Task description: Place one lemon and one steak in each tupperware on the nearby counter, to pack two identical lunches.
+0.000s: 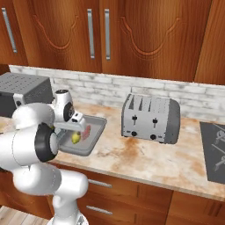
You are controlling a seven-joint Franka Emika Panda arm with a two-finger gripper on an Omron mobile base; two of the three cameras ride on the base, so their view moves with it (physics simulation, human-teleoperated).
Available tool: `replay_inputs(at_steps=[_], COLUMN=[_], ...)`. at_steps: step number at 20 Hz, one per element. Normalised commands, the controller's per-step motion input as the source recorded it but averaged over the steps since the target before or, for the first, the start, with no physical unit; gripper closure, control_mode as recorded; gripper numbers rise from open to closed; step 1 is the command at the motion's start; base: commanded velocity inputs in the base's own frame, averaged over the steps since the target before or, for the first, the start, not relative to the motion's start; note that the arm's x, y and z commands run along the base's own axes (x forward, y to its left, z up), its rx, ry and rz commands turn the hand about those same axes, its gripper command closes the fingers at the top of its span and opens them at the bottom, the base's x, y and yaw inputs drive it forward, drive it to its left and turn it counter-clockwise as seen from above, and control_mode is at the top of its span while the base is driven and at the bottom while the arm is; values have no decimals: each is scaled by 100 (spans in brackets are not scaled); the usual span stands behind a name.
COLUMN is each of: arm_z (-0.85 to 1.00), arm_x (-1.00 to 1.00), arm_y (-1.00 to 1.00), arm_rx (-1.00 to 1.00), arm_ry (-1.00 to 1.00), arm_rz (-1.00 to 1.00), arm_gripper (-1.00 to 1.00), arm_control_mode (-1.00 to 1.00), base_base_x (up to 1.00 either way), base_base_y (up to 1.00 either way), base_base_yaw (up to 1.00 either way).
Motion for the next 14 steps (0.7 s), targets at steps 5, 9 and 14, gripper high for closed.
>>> replay_inputs(at_steps=[5, 9, 14], arm_z=[43, 64, 79], arm_x=[-100, -100, -100], arm_y=[4, 6, 19], arm_rx=[-4, -8, -9], arm_ry=[-23, -43, -50], arm_rz=[0, 0, 0], arm_gripper=[-100, -100, -100], arm_control_mode=[-100, -100, -100], base_base_x=[0, 0, 0], base_base_y=[0, 0, 0], base_base_yaw=[0, 0, 0])
